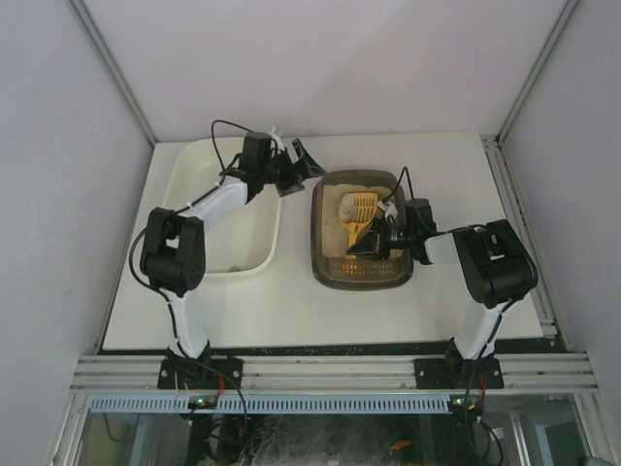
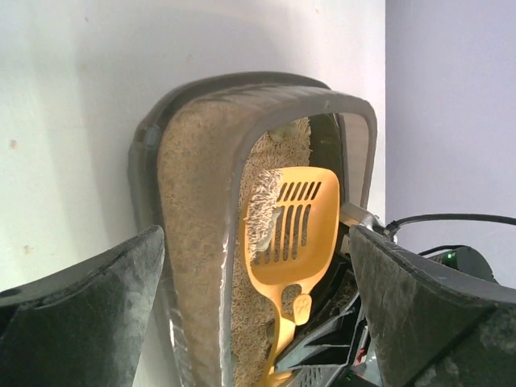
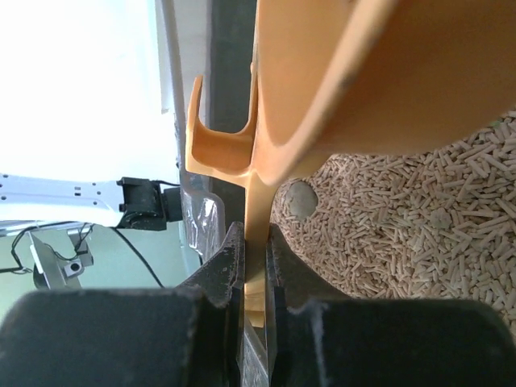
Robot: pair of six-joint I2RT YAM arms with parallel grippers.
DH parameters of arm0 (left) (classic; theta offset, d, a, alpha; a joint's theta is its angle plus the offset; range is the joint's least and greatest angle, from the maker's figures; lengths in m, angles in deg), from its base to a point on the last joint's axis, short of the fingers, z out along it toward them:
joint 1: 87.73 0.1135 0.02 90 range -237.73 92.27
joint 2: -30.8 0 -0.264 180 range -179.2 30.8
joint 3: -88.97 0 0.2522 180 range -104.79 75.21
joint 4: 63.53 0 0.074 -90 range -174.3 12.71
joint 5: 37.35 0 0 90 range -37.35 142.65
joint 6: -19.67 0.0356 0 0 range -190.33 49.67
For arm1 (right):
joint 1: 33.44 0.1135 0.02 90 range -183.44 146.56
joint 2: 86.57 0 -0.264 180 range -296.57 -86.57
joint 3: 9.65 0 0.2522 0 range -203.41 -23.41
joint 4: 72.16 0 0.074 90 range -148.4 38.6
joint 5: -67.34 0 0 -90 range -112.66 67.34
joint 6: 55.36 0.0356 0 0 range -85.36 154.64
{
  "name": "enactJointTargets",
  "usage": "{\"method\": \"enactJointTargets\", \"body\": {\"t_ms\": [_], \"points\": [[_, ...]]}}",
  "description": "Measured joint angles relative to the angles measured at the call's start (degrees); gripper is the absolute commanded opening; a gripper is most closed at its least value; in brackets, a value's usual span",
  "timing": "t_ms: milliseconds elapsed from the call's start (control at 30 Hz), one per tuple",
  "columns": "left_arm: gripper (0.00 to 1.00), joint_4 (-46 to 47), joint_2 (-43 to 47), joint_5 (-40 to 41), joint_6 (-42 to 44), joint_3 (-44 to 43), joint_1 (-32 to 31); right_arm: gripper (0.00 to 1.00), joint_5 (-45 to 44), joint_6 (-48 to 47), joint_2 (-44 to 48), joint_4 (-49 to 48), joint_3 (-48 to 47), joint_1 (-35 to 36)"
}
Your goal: Clean the litter box
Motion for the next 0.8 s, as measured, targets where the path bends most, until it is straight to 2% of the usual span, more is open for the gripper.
{"method": "enactJointTargets", "body": {"t_ms": [300,633,800], "points": [[1.0,-3.96,9.99,3.45,7.56,2.86,3.26,0.0,2.21,9.97,-0.9,-15.96,2.69,-0.68],[1.0,-6.88,11.3,6.43,9.9,5.49,5.22,0.0,5.4,25.44,-11.72,-42.58,1.31,-0.94],[1.0,-7.48,11.3,6.99,9.9,5.99,5.22,0.0,5.64,26.67,-12.48,-45.16,0.94,-1.03]]}}
